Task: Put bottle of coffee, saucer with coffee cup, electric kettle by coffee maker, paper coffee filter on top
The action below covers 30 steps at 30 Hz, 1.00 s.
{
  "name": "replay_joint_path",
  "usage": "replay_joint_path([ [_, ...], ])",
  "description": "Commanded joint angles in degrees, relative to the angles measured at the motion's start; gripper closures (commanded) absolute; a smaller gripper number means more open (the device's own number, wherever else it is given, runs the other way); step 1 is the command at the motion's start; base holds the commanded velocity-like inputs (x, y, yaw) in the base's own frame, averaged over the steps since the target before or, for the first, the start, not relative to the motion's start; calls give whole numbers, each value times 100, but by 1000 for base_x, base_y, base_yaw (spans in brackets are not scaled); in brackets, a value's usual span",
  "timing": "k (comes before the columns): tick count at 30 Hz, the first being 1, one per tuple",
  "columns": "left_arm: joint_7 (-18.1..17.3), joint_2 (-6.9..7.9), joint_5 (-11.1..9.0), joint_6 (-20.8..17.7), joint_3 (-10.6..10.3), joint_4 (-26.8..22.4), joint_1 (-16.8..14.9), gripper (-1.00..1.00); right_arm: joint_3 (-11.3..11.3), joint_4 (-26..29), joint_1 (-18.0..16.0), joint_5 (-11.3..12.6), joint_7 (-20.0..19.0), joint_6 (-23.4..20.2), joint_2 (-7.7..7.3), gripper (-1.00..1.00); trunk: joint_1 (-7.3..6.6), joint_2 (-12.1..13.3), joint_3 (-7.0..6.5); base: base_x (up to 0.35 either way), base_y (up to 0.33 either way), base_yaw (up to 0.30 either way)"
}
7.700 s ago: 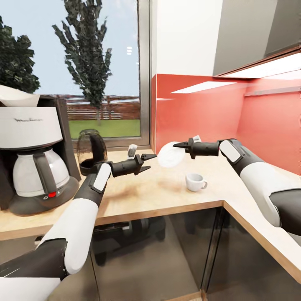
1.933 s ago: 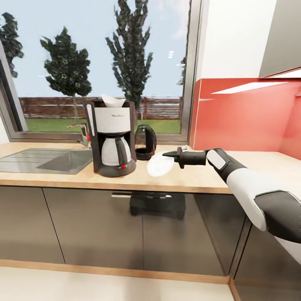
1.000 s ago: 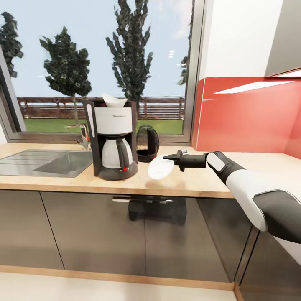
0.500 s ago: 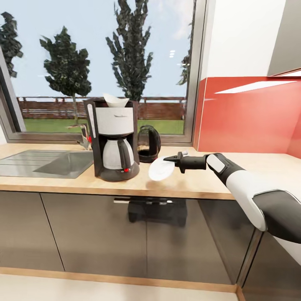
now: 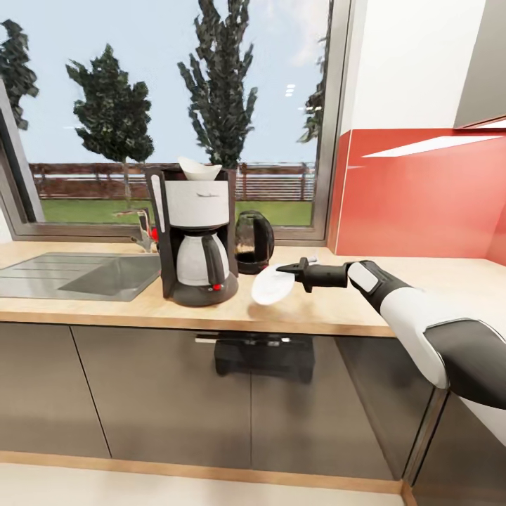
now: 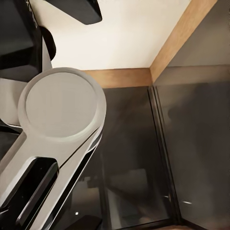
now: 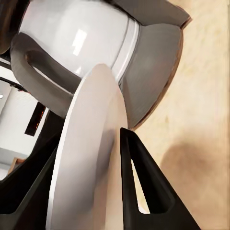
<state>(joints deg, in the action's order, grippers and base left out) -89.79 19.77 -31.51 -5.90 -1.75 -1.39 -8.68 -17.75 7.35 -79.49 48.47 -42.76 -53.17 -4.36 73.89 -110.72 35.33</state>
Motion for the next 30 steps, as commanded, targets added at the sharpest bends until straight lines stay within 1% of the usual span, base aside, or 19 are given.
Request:
replay_joint_path([
  [1, -21, 1, -13, -60, -21, -2, -2, -100, -36, -54, -5, 31, -31, 41, -3, 100, -1, -3, 6, 55, 5, 0],
  [5, -21, 1, -13, -60, -19, -2, -2, -100, -36, -108, -5, 31, -30, 87, 4, 100, -1, -3, 6, 88, 2, 0],
  [13, -21, 1, -13, -60, -19, -2, -2, -100, -36, -127, -5, 31, -30, 102, 70, 100, -1, -3, 6, 44, 25, 0],
  [30, -21, 3, -13, -60, -19, -2, -2, -100, -36, -129, -5, 31, -30, 101, 107, 100, -1, -3, 6, 9, 7, 0],
])
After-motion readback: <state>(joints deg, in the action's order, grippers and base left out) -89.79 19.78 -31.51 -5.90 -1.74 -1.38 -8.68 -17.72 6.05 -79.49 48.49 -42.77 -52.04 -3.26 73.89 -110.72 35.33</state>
